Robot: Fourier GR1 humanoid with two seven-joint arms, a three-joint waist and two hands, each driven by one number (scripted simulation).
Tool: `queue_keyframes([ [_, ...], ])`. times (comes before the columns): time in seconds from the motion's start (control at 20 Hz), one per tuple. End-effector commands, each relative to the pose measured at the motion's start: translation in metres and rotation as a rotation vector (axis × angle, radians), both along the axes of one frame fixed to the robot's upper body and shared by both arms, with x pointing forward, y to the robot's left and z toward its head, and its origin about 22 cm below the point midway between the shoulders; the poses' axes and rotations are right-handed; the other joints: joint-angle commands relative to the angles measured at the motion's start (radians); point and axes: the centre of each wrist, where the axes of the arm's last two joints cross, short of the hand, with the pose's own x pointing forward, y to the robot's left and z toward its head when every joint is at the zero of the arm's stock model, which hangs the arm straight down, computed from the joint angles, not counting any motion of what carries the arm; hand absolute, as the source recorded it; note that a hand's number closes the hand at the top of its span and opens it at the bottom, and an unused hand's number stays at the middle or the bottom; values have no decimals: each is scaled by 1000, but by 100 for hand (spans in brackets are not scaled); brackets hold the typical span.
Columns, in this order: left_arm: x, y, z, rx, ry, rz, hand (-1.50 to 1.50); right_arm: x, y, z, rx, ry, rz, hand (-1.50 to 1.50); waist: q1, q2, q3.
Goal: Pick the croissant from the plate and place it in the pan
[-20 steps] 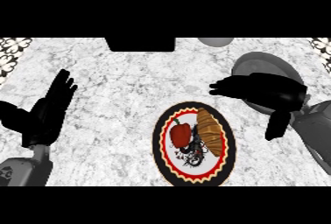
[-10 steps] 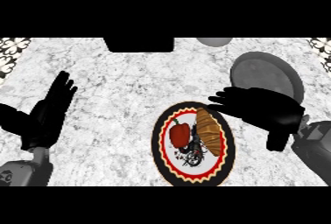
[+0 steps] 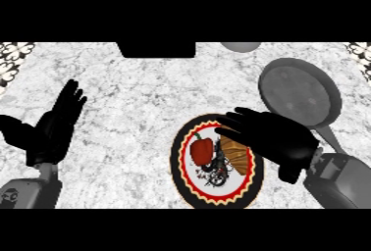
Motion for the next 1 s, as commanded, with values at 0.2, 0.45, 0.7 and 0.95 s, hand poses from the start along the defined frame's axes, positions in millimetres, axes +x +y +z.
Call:
queue_keyframes([
  [0.2, -2, -10, 4, 0, 2, 11, 0, -16, 24, -7, -57, -17, -80, -150, -1, -1, 0],
  [0.45, 4, 0, 12, 2, -7, -7, 0, 13, 31, -32, -68, -5, -88, -150, 3, 1, 0],
  [0.7, -14, -9, 10, -1, -6, -3, 0, 22, 33, -47, -93, 10, -60, -150, 6, 1, 0],
  [0.95, -7, -13, 16, -1, -2, 5, 0, 26, 20, -72, -103, 26, -79, -150, 3, 1, 0],
])
